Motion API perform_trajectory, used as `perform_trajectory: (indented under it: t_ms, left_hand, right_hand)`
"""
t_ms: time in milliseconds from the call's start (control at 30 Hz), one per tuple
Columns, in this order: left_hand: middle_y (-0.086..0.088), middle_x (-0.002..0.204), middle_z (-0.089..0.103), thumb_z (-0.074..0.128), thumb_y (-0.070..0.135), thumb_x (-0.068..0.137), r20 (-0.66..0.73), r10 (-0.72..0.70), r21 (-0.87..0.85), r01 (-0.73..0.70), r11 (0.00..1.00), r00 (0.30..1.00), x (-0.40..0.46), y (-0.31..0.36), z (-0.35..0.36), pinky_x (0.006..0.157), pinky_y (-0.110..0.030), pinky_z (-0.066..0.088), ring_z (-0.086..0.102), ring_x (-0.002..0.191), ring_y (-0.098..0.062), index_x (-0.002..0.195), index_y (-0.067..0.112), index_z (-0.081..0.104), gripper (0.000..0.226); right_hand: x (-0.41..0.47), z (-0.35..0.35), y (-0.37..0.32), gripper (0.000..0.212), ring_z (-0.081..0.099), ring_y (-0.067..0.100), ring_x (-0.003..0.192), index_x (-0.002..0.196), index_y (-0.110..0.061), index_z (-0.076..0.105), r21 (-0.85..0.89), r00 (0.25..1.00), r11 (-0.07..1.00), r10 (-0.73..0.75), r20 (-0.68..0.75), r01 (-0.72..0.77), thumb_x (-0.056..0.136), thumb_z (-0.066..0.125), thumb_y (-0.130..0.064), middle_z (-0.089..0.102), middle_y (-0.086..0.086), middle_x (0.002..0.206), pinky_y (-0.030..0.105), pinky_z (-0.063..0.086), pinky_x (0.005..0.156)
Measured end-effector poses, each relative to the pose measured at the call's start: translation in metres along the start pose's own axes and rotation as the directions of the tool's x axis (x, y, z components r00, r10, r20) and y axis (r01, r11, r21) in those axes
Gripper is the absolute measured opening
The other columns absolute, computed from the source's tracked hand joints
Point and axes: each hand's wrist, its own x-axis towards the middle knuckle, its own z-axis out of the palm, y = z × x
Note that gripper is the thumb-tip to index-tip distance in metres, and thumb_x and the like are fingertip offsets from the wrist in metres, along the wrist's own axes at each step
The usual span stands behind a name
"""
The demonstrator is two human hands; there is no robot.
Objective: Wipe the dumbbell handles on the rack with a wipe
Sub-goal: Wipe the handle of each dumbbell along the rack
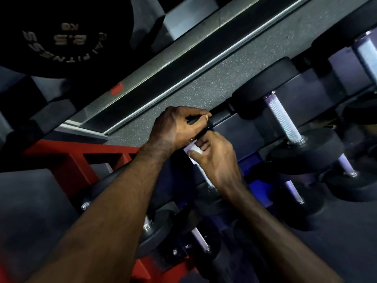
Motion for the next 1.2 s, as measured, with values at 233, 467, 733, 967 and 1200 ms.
perform_trajectory:
  t_ms: [233, 467, 733, 967, 1200]
  left_hand:
    - [0.034, 0.108, 0.075, 0.060, 0.063, 0.084, -0.027, 0.035, -0.021, -0.035, 0.999, 0.999, -0.001, -0.003, 0.002, 0.100, -0.035, 0.059, 0.073, 0.106, 0.004, 0.108, 0.056, 0.077, 0.031]
    - [0.037, 0.110, 0.073, 0.058, 0.064, 0.084, -0.003, 0.024, 0.001, -0.024, 1.000, 1.000, 0.001, -0.002, 0.002, 0.100, -0.035, 0.058, 0.071, 0.109, 0.006, 0.109, 0.059, 0.076, 0.032]
    - [0.036, 0.110, 0.074, 0.056, 0.066, 0.083, -0.018, 0.018, 0.017, -0.017, 1.000, 1.000, -0.001, 0.000, 0.001, 0.100, -0.035, 0.058, 0.071, 0.109, 0.005, 0.110, 0.060, 0.075, 0.034]
    - [0.038, 0.109, 0.073, 0.056, 0.068, 0.083, -0.021, 0.011, 0.013, -0.011, 1.000, 1.000, -0.002, -0.001, 0.000, 0.100, -0.033, 0.058, 0.070, 0.108, 0.008, 0.108, 0.059, 0.077, 0.034]
    - [0.038, 0.110, 0.073, 0.056, 0.066, 0.083, -0.006, 0.020, 0.014, -0.020, 1.000, 1.000, -0.001, 0.001, -0.001, 0.099, -0.033, 0.058, 0.070, 0.109, 0.007, 0.110, 0.057, 0.077, 0.034]
  right_hand:
    - [-0.043, -0.010, 0.031, 0.031, 0.055, 0.016, 0.082, 0.093, -0.029, 0.056, -0.154, 0.997, 0.988, 0.019, 0.072, -0.007, 0.075, 0.081, -0.032, 0.054, -0.012, 0.091, 0.044, 0.052, 0.076]
    - [-0.017, -0.002, 0.006, 0.027, 0.056, 0.023, 0.088, 0.096, -0.026, 0.052, -0.183, 0.997, 0.981, -0.052, 0.061, 0.063, 0.082, 0.074, -0.034, 0.054, -0.006, 0.095, 0.045, 0.050, 0.076]
    - [-0.018, -0.004, 0.007, 0.033, 0.060, 0.022, 0.085, 0.094, -0.028, 0.055, -0.187, 0.997, 0.981, -0.043, 0.057, 0.053, 0.075, 0.082, -0.031, 0.058, -0.007, 0.093, 0.045, 0.050, 0.079]
    - [-0.050, -0.018, 0.030, 0.029, 0.063, 0.013, 0.078, 0.093, -0.031, 0.059, -0.180, 0.981, 0.975, 0.155, 0.118, -0.132, 0.073, 0.079, -0.039, 0.063, -0.013, 0.087, 0.041, 0.057, 0.073]
    - [0.008, -0.024, 0.009, 0.011, 0.071, 0.004, 0.071, 0.093, -0.021, 0.076, 0.110, 0.950, 0.973, 0.170, 0.262, -0.205, 0.082, 0.078, -0.022, 0.075, -0.009, 0.080, 0.029, 0.060, 0.073]
